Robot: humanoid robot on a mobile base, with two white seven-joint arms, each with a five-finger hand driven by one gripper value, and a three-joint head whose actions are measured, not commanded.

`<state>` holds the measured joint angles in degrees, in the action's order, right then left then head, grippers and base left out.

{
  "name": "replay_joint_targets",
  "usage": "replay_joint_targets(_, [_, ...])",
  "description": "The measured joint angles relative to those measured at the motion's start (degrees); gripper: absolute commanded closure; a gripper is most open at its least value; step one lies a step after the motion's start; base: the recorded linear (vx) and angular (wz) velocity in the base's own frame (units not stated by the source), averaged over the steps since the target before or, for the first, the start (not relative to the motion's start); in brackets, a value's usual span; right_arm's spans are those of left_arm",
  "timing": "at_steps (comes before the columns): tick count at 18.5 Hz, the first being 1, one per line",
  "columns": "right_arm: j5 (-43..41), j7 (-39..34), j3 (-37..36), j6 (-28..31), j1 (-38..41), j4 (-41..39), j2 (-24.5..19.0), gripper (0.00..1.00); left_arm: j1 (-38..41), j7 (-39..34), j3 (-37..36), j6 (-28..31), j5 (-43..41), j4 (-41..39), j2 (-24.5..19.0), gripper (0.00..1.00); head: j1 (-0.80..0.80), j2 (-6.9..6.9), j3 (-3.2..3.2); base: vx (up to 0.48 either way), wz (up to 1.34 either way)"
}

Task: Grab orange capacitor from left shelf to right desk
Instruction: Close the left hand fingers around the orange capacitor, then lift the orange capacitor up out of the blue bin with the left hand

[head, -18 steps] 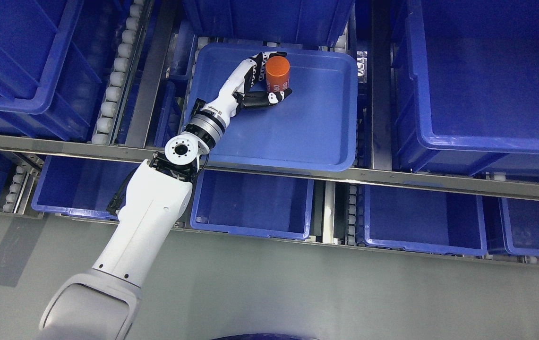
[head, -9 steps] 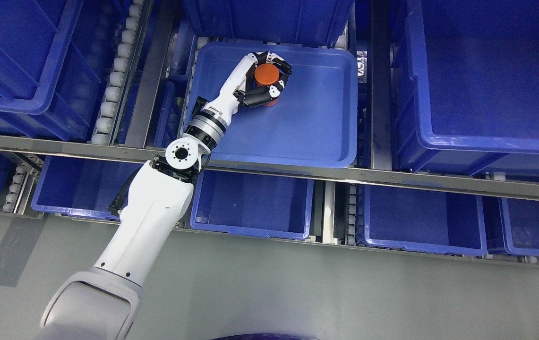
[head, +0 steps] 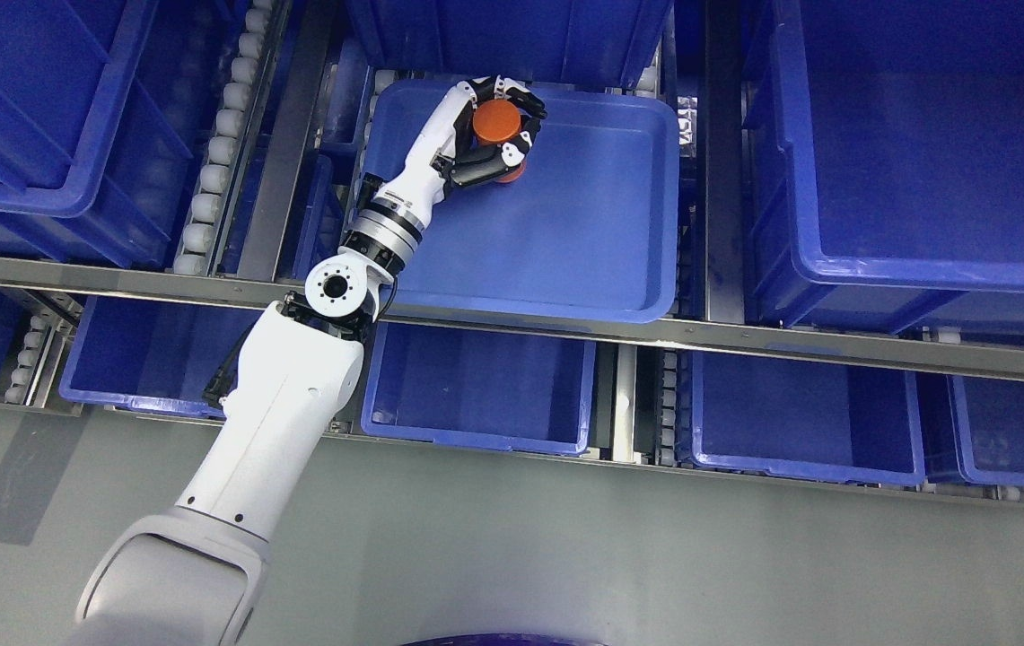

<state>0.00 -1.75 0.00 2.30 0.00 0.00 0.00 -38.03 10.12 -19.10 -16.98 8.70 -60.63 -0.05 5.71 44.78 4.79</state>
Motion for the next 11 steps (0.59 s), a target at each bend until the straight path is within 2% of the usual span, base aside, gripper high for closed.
replay_joint_targets(9, [0.0,0.0,0.0,0.0,0.0,0.0,0.0,0.0,3.36,0.52,3.34,-0.39,1.43,-12.98,0.03,0.99,0.0,0.0,0.0,0.0,0.0])
replay_joint_targets(11, [0.0,0.0,0.0,0.0,0.0,0.0,0.0,0.0,4.56,0.71,3.99,-2.0,1.54,-15.85,0.04,0.99,0.0,0.0,0.0,0.0,0.0])
